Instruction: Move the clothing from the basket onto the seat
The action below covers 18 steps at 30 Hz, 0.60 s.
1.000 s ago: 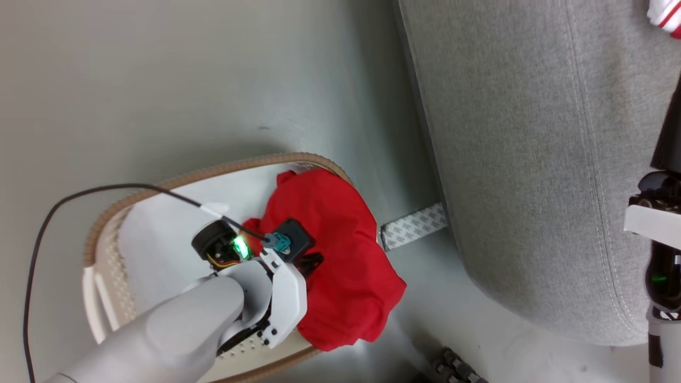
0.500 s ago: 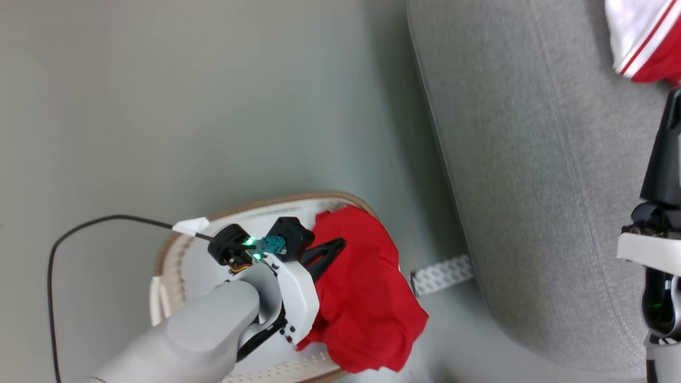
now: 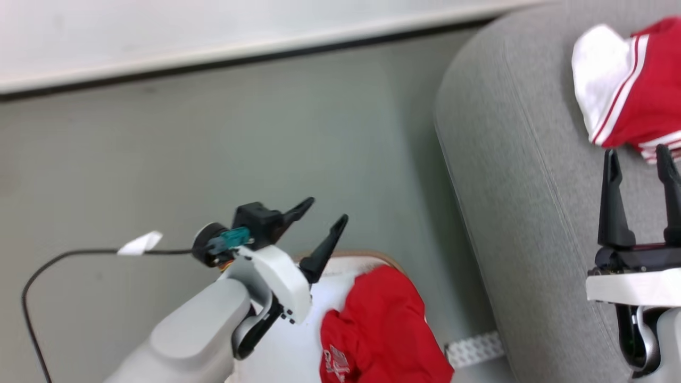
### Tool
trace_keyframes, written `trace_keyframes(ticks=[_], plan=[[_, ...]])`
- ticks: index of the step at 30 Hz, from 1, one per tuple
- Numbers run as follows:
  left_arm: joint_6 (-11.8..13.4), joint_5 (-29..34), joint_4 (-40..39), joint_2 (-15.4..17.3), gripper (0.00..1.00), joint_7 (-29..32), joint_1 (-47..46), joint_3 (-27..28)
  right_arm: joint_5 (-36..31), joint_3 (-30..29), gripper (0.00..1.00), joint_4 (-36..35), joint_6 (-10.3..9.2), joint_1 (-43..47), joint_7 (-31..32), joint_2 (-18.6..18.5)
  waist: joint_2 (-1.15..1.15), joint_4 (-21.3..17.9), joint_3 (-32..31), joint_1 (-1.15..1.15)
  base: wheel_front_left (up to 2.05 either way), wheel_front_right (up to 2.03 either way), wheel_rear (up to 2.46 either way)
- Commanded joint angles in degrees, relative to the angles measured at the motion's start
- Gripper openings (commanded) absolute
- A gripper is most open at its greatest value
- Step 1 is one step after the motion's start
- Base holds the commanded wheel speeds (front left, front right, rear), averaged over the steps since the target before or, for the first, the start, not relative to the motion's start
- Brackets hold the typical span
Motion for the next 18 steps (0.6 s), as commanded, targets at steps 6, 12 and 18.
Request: trace_keyframes(ticks=[6,12,18], plan=[[3.0,4.7,-6.7,1.5,1.00,0.0,7.8,10.3,1.3,2.2,1.00,2.7,-0.13,3.1,-0.1,-1.5,0.00,4.1,-8.7,0.01,0.00,0.00,0.00],[5.7,8.4,-12.4,2.4,1.00,0.0,14.9,19.5,2.9,5.5,1.00,5.2,-0.13,5.1,-0.1,-2.6,0.00,5.6,-13.8,0.01,0.00,0.00,0.00],[8.3,10.7,-17.4,2.9,1.00,0.0,21.1,27.0,3.7,7.6,1.00,6.7,-0.13,7.1,-0.1,-2.9,0.00,6.6,-17.6,0.01,0.00,0.00,0.00]])
